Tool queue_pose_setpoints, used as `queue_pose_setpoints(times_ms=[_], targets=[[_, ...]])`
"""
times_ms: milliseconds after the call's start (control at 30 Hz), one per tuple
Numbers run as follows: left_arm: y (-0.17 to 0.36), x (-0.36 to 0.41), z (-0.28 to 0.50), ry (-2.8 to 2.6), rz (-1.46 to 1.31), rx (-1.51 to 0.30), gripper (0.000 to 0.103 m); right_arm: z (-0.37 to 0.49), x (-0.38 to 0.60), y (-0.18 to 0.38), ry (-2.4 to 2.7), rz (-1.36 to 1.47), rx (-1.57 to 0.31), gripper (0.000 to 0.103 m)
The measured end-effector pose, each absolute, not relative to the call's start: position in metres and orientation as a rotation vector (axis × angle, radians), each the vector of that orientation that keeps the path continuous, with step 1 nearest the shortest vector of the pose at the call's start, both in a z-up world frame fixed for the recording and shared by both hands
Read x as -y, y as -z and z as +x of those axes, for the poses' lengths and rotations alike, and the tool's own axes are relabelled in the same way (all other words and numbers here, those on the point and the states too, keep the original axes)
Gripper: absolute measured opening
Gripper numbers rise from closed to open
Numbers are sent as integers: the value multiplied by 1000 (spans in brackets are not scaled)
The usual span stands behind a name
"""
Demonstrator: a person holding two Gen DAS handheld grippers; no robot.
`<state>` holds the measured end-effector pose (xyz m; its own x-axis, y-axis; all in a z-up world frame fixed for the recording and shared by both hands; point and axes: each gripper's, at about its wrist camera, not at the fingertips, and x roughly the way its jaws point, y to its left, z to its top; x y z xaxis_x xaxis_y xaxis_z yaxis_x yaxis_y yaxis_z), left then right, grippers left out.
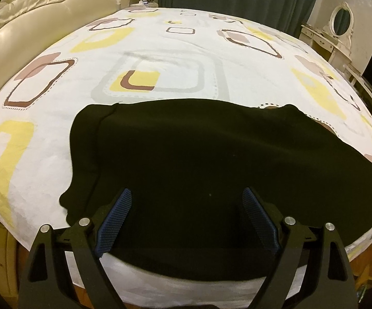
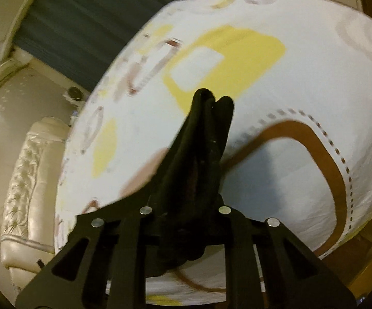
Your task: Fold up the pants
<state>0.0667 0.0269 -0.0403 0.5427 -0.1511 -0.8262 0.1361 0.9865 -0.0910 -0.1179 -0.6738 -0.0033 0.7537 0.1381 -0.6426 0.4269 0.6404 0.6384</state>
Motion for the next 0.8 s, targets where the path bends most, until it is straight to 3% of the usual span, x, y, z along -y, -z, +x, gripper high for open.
queue_pose_setpoints(times_ms=[400, 600, 800], targets=[[22, -37, 43, 180, -17, -963, 87, -84, 556, -107, -39, 714, -589, 16], [14, -37, 37, 183, -8, -933, 87, -54, 475, -112, -135, 624, -627, 16], [10, -29, 32, 207, 1, -911, 87, -21, 400, -78, -155, 503, -735, 16]])
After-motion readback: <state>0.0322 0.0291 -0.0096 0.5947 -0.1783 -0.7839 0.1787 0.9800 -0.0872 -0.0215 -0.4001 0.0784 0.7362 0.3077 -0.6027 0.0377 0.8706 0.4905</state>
